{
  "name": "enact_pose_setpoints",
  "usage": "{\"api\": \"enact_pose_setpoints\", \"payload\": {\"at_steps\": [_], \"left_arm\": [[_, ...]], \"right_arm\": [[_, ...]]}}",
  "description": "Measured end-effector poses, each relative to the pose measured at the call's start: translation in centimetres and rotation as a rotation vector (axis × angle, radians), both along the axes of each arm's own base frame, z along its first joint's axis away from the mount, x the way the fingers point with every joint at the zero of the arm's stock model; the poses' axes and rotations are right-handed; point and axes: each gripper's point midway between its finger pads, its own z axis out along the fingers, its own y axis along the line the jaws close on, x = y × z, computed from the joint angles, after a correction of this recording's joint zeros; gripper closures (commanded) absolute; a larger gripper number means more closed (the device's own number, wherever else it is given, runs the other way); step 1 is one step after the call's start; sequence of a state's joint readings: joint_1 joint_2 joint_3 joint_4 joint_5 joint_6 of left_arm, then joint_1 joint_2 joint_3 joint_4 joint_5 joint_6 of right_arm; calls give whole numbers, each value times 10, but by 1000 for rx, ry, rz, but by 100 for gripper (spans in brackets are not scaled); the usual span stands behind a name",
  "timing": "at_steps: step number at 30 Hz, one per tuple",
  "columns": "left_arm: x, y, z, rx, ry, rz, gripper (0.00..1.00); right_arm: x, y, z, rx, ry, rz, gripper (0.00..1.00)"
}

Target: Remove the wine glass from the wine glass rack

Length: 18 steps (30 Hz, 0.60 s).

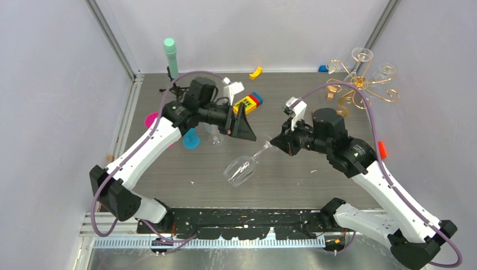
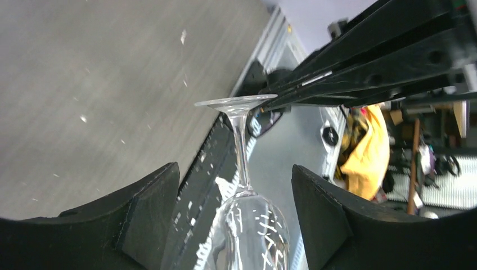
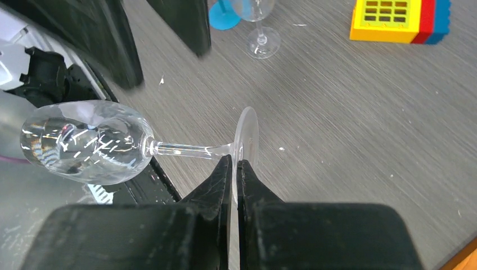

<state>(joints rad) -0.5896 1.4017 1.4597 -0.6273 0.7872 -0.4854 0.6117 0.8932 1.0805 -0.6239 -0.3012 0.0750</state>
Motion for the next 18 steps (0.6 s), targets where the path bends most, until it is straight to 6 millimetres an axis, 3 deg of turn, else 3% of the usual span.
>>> {"api": "enact_pose_setpoints", "payload": {"at_steps": [3,7,13,18], "left_arm": [[-17,-11,-22,43,62,-72,27],[-34,-14,-36,71,113,-127,33],[-43,-12,-45,74,156,-156,40],[-41,-12,-54,94,187,-144,52]], "right_arm": [[0,10,-1,-26,-17,44,100],[5,18,-10,-63,-16,62,100],[13,22,-4,-53,-55,51,100],[17,27,5,-25,-90,53,100]]}}
